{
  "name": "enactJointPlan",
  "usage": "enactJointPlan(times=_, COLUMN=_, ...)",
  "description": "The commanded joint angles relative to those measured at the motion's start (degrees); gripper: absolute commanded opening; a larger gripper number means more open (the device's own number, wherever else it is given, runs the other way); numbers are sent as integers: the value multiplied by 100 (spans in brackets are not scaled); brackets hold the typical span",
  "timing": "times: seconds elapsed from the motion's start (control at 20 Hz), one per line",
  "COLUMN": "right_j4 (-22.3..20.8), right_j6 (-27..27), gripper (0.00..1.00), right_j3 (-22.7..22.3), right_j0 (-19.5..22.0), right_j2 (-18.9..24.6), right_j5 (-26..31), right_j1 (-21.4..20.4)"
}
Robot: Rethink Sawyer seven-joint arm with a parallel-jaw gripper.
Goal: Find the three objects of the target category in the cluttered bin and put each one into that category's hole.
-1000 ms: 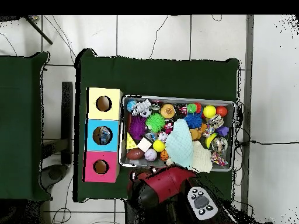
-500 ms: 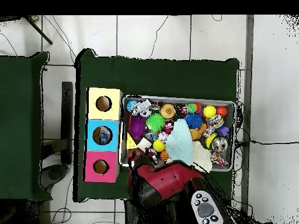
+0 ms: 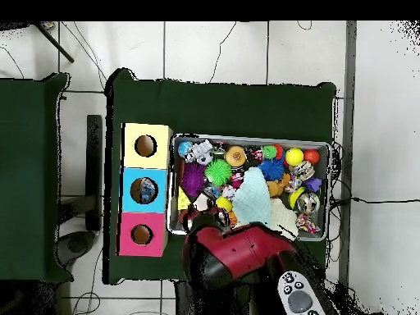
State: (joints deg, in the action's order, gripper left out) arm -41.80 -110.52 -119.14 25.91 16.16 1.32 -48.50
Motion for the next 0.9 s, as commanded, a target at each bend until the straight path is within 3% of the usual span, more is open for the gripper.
enactJointPlan(times=0.05, right_j4=76, right_j6=-423, gripper=100, right_j3=538, right_j0=-62, right_j2=91, right_j5=97, right_j1=408)
enactJointPlan(times=0.6, right_j4=47, right_j6=-497, gripper=100, right_j3=1076, right_j0=-105, right_j2=-296, right_j5=115, right_j1=1666)
enactJointPlan(times=0.9, right_j4=64, right_j6=-385, gripper=100, right_j3=1270, right_j0=40, right_j2=-215, right_j5=183, right_j1=1921)
